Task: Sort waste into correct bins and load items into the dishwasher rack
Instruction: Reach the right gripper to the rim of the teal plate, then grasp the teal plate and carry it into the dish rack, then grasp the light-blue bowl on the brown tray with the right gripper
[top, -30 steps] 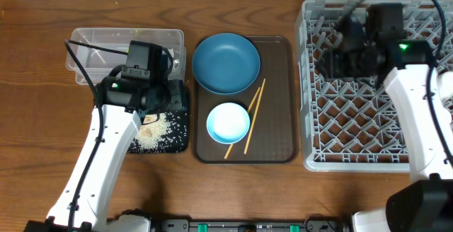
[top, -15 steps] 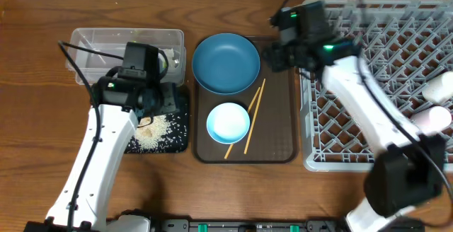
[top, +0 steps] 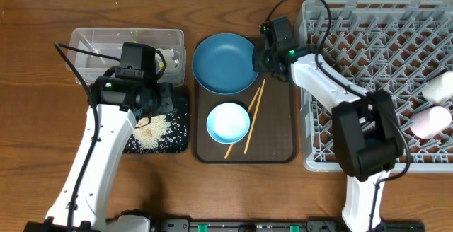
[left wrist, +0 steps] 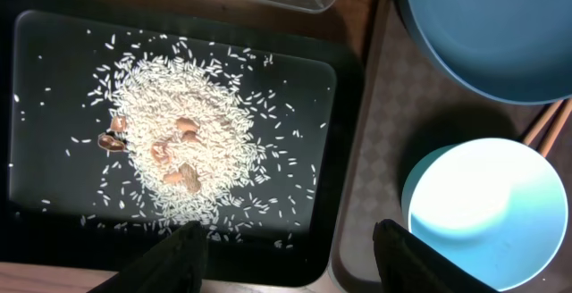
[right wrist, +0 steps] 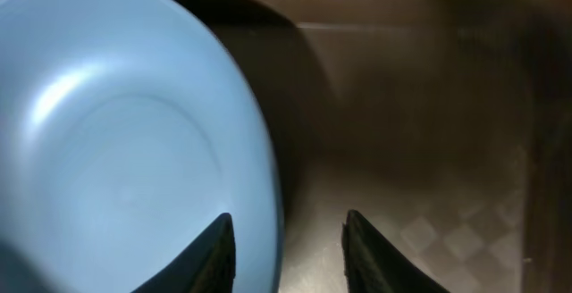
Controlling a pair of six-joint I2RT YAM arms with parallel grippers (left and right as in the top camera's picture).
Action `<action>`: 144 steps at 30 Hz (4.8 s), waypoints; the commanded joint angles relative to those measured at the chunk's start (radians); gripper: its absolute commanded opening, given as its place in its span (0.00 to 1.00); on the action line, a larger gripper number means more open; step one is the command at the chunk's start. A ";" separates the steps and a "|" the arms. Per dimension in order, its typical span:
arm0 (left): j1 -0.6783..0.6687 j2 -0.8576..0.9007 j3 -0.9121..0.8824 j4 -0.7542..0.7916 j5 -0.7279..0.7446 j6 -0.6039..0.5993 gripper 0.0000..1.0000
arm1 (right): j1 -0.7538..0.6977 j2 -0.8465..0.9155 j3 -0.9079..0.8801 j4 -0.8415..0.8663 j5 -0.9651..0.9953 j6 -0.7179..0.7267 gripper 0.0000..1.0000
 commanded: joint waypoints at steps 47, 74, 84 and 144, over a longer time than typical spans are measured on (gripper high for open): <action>0.004 0.005 0.005 0.005 -0.017 -0.005 0.64 | -0.707 -0.339 0.170 0.314 0.654 -1.453 0.01; 0.004 0.005 0.005 0.009 -0.017 -0.005 0.64 | -0.641 -0.092 0.168 0.274 0.887 -1.361 0.01; 0.004 0.005 0.005 0.008 -0.017 -0.005 0.64 | -0.568 -0.092 0.168 0.055 0.895 -1.069 0.06; 0.192 0.004 0.005 -0.130 -0.024 -0.013 0.64 | 0.219 -0.429 -0.383 -0.244 -0.061 -0.057 0.49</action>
